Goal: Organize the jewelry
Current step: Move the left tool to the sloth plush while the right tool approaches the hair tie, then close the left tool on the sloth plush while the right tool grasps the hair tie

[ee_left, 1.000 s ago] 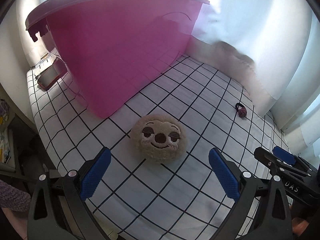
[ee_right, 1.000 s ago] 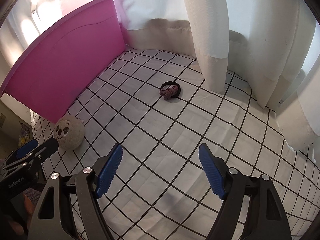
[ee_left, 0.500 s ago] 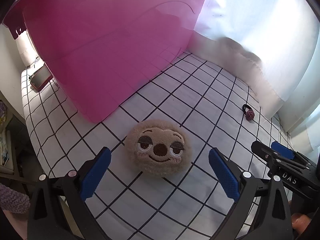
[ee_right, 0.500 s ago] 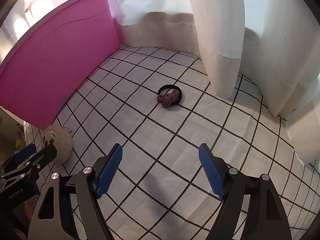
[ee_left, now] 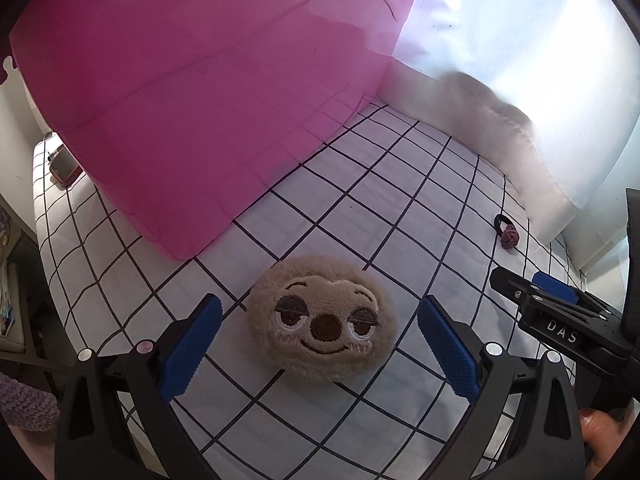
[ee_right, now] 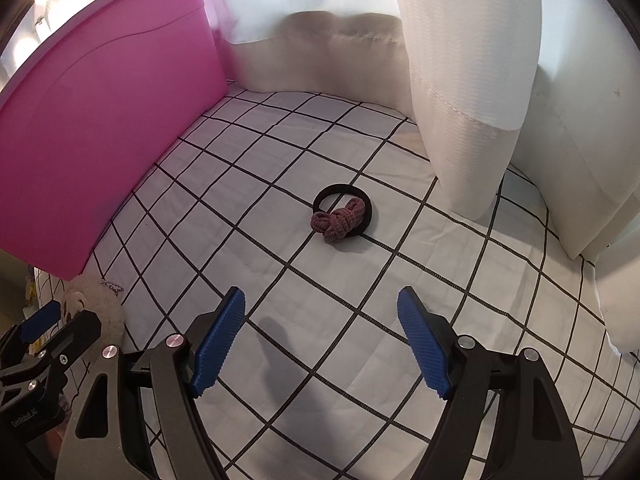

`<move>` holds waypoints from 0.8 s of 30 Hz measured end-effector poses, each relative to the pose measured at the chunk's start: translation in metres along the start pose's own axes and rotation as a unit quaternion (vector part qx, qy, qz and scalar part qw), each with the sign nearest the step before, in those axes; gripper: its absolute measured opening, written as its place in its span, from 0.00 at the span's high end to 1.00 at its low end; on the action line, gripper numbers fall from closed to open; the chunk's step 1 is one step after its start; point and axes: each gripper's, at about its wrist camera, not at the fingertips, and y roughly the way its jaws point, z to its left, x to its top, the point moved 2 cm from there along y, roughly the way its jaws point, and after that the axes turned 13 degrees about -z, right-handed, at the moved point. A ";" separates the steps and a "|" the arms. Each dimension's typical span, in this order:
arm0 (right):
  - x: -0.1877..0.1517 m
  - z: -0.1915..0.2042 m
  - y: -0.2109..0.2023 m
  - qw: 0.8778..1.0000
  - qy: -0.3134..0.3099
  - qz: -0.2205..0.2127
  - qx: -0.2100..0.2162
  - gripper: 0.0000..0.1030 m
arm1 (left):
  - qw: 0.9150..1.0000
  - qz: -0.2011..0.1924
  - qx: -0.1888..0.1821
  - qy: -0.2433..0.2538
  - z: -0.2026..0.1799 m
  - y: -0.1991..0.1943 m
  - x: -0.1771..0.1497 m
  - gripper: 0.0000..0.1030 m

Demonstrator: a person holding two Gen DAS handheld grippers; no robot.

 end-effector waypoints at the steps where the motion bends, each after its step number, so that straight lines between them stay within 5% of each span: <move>1: 0.002 0.001 0.001 1.000 -0.003 -0.002 -0.002 0.27 | 1.000 -0.001 0.000 0.000 0.000 0.001 0.001 0.06; 24: 0.029 -0.003 0.039 0.996 -0.062 -0.044 -0.036 0.24 | 1.000 0.002 0.007 0.000 -0.005 0.024 0.004 0.06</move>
